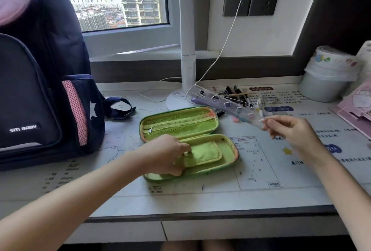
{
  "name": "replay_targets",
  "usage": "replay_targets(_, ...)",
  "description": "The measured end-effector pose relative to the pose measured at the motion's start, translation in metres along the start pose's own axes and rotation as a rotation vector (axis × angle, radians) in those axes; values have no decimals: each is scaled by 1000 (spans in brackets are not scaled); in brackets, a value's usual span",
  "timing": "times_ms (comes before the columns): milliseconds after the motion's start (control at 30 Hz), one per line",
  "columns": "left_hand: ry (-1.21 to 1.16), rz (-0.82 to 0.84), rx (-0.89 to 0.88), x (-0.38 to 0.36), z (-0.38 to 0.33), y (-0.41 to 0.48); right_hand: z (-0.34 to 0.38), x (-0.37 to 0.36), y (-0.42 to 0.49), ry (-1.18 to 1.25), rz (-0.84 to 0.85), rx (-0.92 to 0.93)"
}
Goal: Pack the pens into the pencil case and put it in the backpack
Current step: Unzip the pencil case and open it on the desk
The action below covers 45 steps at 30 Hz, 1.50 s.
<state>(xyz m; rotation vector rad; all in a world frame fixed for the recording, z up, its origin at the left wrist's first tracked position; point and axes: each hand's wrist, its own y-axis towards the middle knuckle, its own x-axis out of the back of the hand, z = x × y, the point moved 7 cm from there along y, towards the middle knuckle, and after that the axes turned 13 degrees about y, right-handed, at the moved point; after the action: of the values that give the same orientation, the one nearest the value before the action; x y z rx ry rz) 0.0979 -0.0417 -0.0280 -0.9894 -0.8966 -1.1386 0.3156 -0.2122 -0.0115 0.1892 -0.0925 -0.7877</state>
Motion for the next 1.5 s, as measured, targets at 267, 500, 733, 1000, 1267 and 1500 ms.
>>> replay_targets(267,-761,-382,402,-9,69,-18,-3,-23,-32,-306,150,254)
replay_targets(500,-1259,-502,601,-33,75,-13,-10,-91,-39,-577,405,392)
replay_targets(733,-1368,-368,492,-33,80,-4,-22,-108,-35,-839,635,153)
replay_targets(1000,-764,-439,523,-25,100,13,-11,-62,75,-994,-79,225)
replay_targets(1267,-865,-532,511,-39,108,23,-30,-154,121,-1362,175,251)
replay_targets(1500,-953,-574,498,-45,110,23,-45,-144,144,-1155,102,-39)
